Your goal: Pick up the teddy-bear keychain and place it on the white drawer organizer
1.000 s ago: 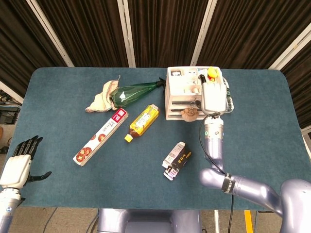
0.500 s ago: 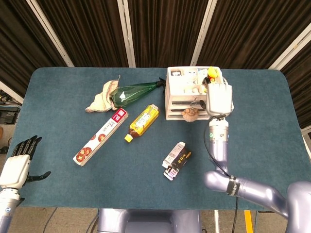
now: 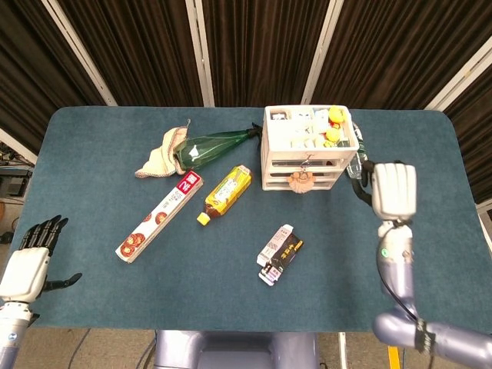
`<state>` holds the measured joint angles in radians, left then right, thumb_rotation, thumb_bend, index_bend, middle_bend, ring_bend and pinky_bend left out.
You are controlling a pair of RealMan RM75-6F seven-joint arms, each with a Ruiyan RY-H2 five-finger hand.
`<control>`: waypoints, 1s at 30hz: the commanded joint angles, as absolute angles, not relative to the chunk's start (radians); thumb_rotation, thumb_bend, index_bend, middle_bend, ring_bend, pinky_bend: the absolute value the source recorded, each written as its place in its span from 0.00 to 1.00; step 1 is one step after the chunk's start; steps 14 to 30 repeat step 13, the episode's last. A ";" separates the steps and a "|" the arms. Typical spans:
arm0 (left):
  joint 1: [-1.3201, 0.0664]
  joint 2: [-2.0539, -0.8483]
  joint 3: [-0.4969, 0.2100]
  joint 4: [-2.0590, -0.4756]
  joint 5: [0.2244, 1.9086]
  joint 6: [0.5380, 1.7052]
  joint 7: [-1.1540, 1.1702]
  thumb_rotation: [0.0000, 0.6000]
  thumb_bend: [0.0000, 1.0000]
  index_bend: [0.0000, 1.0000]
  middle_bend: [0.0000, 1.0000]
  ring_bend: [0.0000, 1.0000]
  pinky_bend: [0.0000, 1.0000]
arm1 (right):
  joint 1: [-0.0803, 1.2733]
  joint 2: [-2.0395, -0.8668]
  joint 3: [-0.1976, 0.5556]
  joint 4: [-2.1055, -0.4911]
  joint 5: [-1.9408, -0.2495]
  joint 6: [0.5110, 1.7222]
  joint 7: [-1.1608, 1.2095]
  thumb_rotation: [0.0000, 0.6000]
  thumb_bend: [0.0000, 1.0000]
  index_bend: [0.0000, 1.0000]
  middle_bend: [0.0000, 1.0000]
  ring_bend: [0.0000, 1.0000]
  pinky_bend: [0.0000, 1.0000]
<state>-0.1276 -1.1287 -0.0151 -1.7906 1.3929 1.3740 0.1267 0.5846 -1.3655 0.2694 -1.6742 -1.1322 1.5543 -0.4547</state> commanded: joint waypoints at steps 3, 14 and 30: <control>-0.120 -1.138 -0.004 -1.780 1.426 1.395 0.147 1.00 0.12 0.04 0.00 0.00 0.00 | 0.429 -1.219 0.070 -1.727 -1.340 1.581 -0.275 1.00 0.12 0.28 0.34 0.04 0.19; -0.103 -1.157 0.013 -1.745 1.495 1.445 0.184 1.00 0.12 0.04 0.00 0.00 0.00 | 0.264 -1.089 -0.115 -1.726 -1.465 1.559 -0.082 1.00 0.03 0.00 0.00 0.00 0.00; -0.103 -1.157 0.013 -1.745 1.495 1.445 0.184 1.00 0.12 0.04 0.00 0.00 0.00 | 0.264 -1.089 -0.115 -1.726 -1.465 1.559 -0.082 1.00 0.03 0.00 0.00 0.00 0.00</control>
